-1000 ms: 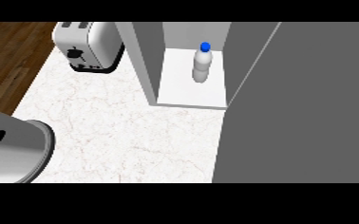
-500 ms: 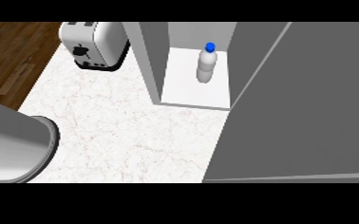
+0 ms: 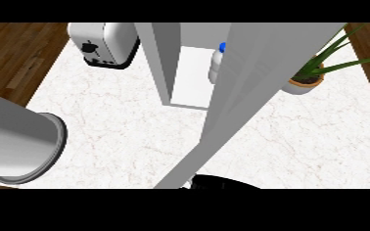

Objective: Pick up the bottled water, place it into the cabinet and close the cabinet

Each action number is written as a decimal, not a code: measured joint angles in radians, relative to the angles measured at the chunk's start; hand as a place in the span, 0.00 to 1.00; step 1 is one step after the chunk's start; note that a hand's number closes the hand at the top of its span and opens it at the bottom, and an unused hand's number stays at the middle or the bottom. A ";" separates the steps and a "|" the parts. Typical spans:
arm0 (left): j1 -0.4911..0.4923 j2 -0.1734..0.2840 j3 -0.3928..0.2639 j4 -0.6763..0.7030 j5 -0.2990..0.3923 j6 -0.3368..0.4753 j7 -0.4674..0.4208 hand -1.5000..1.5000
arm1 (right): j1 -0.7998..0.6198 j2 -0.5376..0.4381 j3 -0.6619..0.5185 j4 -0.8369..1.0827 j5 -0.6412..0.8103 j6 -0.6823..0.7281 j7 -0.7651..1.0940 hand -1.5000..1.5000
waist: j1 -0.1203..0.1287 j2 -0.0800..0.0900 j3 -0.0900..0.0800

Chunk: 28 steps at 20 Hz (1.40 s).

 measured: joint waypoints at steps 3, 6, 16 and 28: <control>0.008 0.002 0.010 0.007 0.001 -0.044 -0.010 0.00 | -0.153 0.031 0.041 0.078 -0.053 -0.049 0.027 1.00 | 0.009 0.007 0.004; 0.029 0.003 0.027 0.015 0.004 -0.094 -0.020 0.00 | -0.309 0.046 0.035 0.167 -0.140 -0.077 0.026 1.00 | 0.004 0.011 0.009; 0.167 -0.037 0.125 0.006 0.000 -0.193 -0.038 0.00 | -0.542 0.060 -0.069 0.473 -0.351 -0.119 0.007 1.00 | -0.050 0.012 0.017; 0.271 -0.125 0.259 0.004 -0.007 -0.253 0.013 0.00 | -0.503 -0.001 -0.245 0.776 -0.373 0.105 -0.065 1.00 | -0.084 0.013 0.018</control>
